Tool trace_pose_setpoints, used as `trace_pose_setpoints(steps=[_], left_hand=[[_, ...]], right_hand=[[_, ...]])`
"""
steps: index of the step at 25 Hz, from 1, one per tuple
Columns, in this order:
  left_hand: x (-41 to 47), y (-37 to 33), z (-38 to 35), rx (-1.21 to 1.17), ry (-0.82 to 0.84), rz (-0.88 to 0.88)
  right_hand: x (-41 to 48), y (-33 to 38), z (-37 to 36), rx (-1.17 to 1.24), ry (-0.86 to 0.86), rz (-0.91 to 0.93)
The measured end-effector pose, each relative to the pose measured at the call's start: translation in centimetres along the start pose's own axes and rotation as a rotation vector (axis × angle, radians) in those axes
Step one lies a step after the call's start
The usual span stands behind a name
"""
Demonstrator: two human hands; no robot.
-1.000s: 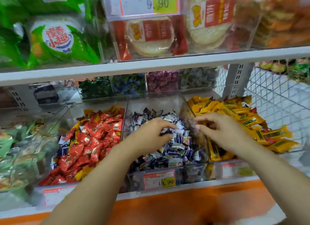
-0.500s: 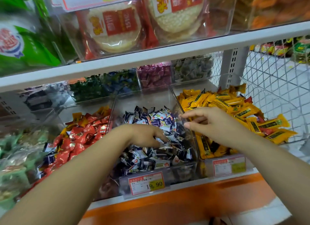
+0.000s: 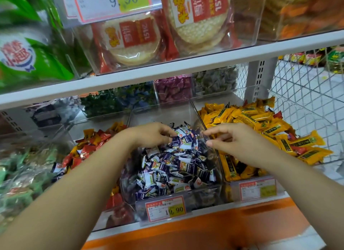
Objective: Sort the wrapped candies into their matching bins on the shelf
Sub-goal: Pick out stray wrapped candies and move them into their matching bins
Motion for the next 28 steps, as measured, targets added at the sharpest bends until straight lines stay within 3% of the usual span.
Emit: trace_pose_setpoints(steps=[5,8,12,22,24,26,28], left_hand=[[6.3,-0.2,-3.7,0.042,-0.066,-0.017],[7.2,1.0,-5.0,0.097,0.026,0.038],[5.1,1.0,-5.2,-0.093,0.191,0.024],[-0.2,-2.4,-4.9,0.006,0.481,-0.016],[1.0,-2.3,-2.8,-0.059,0.349,-0.015],[3.4,-1.3,-0.7,-0.114,0.063,-0.002],[5.1,-0.6,-1.1,-0.167,-0.106,0.026]], right_hand=[[0.4,-0.7,0.0,0.049,0.023,-0.042],[0.6,-0.8,0.0,0.058,0.026,-0.037],[0.5,-0.5,0.0,0.059,0.033,-0.034],[0.2,-0.5,-0.1,0.083,0.054,-0.073],[0.5,-0.7,-0.1,0.120,0.062,-0.093],[0.8,-0.9,-0.1,0.148,0.073,-0.107],[0.9,-1.0,-0.2,0.161,0.082,-0.105]])
Point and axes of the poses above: each hand's wrist, its own x-axis towards the middle knuckle, its own z-axis out of the back of the hand, y = z × x, the point moved 6 cm from there along x, towards the middle knuckle, and after that the axes turned 12 degrees about -z, right-handed, at the moved point
